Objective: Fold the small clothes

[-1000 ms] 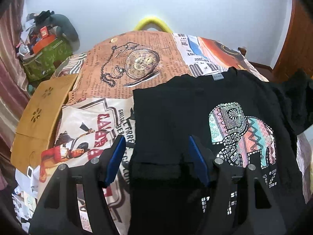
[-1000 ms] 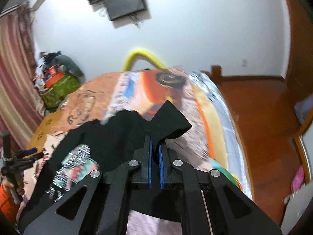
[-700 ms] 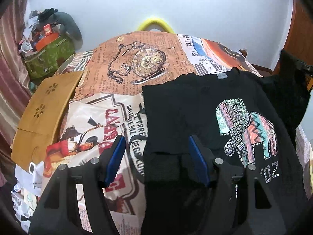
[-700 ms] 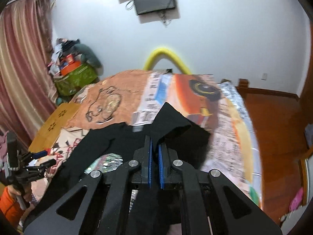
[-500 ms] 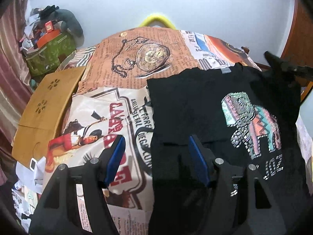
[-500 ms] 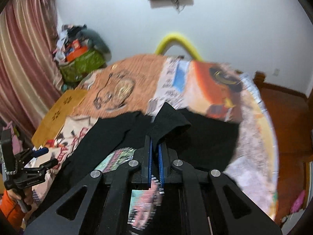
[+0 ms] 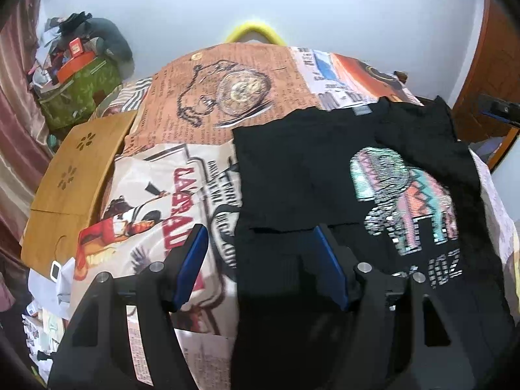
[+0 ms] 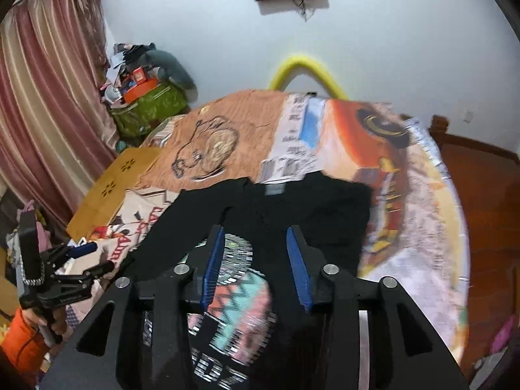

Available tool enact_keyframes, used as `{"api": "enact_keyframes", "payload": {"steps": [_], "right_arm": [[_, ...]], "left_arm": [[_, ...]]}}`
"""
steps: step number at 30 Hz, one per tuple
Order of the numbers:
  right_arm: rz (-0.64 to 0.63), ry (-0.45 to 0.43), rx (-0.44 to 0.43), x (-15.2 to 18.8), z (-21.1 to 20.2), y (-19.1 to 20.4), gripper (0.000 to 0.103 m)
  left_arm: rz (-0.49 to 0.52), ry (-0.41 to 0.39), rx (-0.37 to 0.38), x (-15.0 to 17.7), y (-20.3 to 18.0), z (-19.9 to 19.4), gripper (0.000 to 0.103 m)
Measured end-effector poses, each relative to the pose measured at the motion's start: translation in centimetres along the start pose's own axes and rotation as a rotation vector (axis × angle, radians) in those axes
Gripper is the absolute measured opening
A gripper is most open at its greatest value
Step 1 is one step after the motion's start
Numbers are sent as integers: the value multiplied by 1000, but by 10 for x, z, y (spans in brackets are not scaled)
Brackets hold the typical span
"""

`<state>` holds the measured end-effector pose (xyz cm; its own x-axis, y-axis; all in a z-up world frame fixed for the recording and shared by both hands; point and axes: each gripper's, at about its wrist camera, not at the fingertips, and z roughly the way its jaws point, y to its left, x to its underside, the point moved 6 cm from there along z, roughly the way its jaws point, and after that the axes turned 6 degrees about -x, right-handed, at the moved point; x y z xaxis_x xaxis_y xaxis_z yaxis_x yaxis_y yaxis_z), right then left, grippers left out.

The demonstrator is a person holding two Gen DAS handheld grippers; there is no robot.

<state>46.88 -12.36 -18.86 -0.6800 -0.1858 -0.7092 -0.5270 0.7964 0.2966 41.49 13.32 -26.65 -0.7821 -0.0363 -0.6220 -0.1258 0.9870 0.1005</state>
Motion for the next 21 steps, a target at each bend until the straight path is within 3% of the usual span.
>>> {"api": "enact_keyframes", "payload": {"steps": [6,11,16,19,20,21], "right_arm": [[6,26,73,29,-13,-35,44],[103,57,20,56,-2,-54,44],[73,45,-33,62,13,-40,43],[64,41,-19,62,26,-40,43],[67,38,-12,61,31,-40,36],[68,30,-12,61,33,-40,22]], "left_arm": [[63,-19,21,-7,-36,-8,69],[92,1,24,-8,-58,0,70],[101,35,22,-1,-66,13,70],[101,50,15,3,-66,17,70],[100,54,15,5,-66,19,70],[98,58,14,5,-65,19,70]]}}
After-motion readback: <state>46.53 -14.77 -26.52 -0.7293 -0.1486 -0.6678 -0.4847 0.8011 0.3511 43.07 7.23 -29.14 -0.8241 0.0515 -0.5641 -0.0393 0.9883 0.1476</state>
